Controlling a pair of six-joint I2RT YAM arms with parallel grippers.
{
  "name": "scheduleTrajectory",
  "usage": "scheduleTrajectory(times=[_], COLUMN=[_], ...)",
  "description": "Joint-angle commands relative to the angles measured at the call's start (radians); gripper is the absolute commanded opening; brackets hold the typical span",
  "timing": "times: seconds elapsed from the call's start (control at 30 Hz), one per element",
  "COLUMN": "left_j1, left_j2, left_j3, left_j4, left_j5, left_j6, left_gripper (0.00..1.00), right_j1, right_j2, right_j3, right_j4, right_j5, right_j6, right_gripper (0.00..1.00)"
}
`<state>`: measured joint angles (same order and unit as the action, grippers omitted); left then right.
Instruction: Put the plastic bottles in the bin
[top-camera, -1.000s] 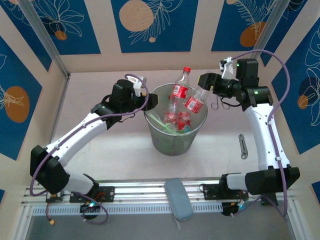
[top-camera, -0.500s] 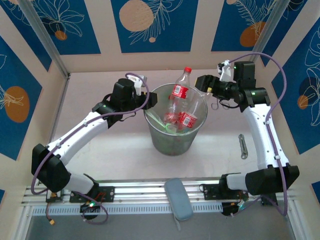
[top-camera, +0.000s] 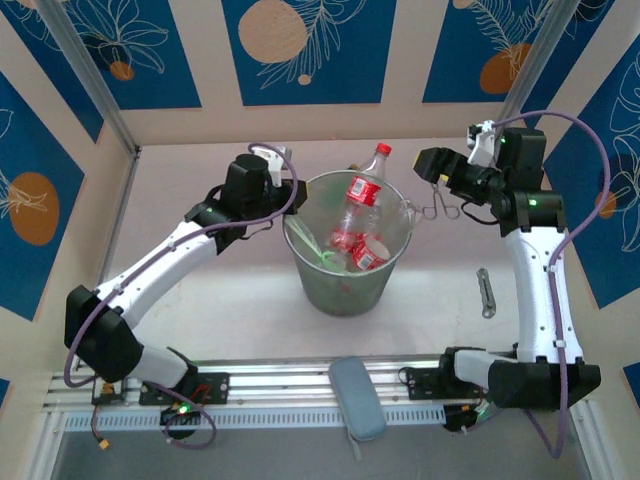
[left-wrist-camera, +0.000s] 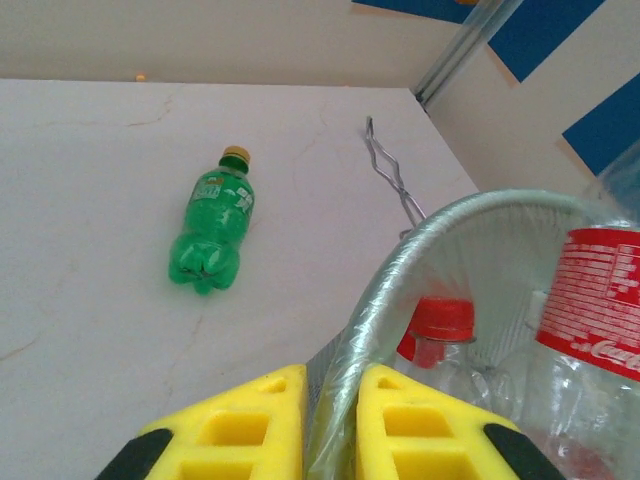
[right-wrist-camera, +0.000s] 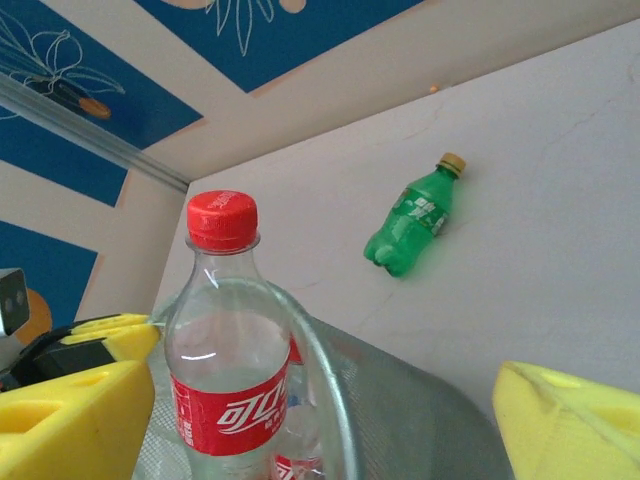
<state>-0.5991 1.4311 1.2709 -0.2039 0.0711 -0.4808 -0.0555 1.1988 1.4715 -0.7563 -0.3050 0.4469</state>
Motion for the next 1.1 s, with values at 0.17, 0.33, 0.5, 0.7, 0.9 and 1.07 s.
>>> scheduleTrajectory(times=[0.17,0.33,0.5,0.7,0.9,1.07], left_j1=[0.101,0.195,0.293,0.326,0.337,0.339], left_j2=[-0.047,-0.085,-0.072,-0.050,-0.047,-0.049], left_j3=[0.039,0.074,0.082,0.062,0.029,0.019], left_j4=[-0.074,-0.146,-0.173,-0.155,-0.132,-0.128], left_j5=[-0.152,-0.225,-0.251,-0.251,-0.237,-0.206], left_j6=[0.036,0.083,0.085,0.070,0.050,0.049], left_gripper=[0.00,0.00,0.00,0.00,0.00,0.02], right_j1=[-0.017,-0.015,-0.013,-0.014,0.118,0.258], right_j2=[-0.011,-0.013,-0.015,-0.003,0.160,0.407], right_j3=[-0.063,-0.106,-0.140,-0.166,-0.162,-0.039], right_j4=[0.038,0.076,0.097,0.112,0.191,0.247], right_j5=[-0.039,-0.051,-0.042,-0.026,0.153,0.319], right_j6=[0.020,0.035,0.030,0.017,0.069,0.150], right_gripper=[0.88,0.88,0.88,0.88,0.89,0.94])
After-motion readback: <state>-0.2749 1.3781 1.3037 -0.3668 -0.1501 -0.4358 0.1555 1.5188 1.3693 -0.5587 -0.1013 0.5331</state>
